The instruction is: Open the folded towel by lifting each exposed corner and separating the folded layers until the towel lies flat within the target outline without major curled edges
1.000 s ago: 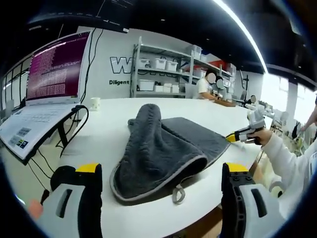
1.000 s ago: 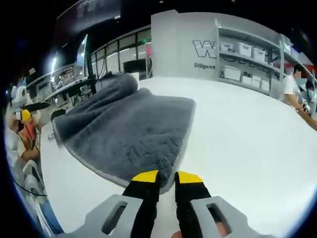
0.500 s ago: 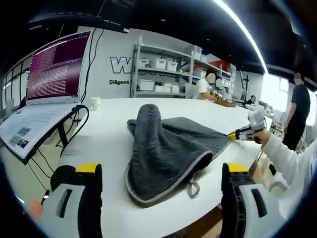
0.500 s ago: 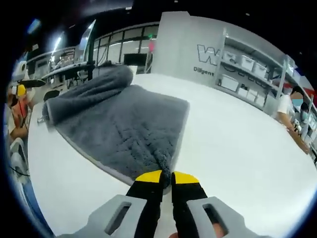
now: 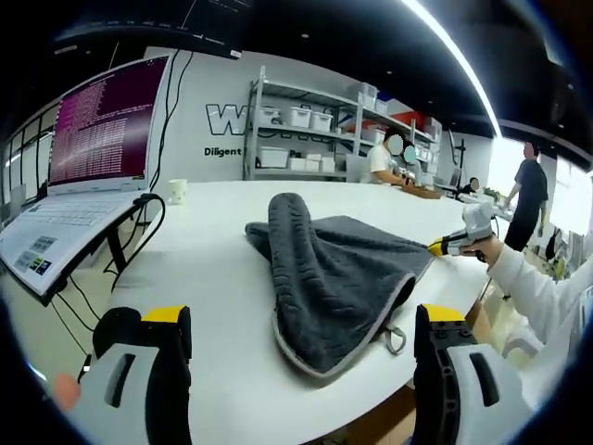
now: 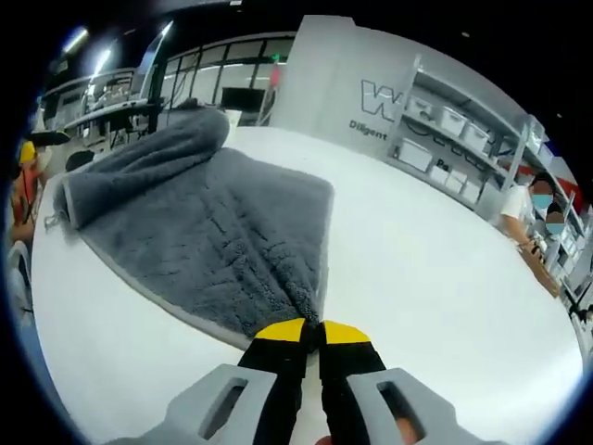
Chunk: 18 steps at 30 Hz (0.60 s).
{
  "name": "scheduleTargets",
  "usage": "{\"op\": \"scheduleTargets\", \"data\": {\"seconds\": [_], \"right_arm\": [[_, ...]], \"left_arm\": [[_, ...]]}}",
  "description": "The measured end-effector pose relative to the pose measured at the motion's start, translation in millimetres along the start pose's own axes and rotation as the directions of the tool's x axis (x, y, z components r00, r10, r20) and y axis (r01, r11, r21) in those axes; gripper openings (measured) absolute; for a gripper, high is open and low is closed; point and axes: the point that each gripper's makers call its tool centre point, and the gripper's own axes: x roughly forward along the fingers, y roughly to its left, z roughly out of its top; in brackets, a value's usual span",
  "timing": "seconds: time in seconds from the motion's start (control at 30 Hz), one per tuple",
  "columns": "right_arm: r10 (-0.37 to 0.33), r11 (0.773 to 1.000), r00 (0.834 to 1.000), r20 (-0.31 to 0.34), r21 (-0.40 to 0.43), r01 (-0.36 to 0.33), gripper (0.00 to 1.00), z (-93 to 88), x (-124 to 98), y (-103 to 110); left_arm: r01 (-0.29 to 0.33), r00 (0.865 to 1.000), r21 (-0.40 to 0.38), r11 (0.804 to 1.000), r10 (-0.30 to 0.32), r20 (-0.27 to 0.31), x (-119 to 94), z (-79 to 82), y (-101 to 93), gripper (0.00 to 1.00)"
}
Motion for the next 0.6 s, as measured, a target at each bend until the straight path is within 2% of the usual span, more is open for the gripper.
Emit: {"op": "scheduleTargets", "data": {"seconds": [0.3, 0.6], "right_arm": [[-0.072, 0.997, 0.997, -0.020, -0.010, 0.072, 0.00, -9.0, 1, -31], [-0.161, 0.985, 0.986, -0.047, 0.052, 0.164, 0.00, -31.5, -13, -71]], "left_arm": [[0.004, 1.000, -0.002, 1.000, -0.004, -0.002, 0, -0.3, 0.1, 0.99], [-0.003, 1.000, -0.004, 1.000, 0.003, -0.005, 1, -2.2, 1.6, 0.99]]}}
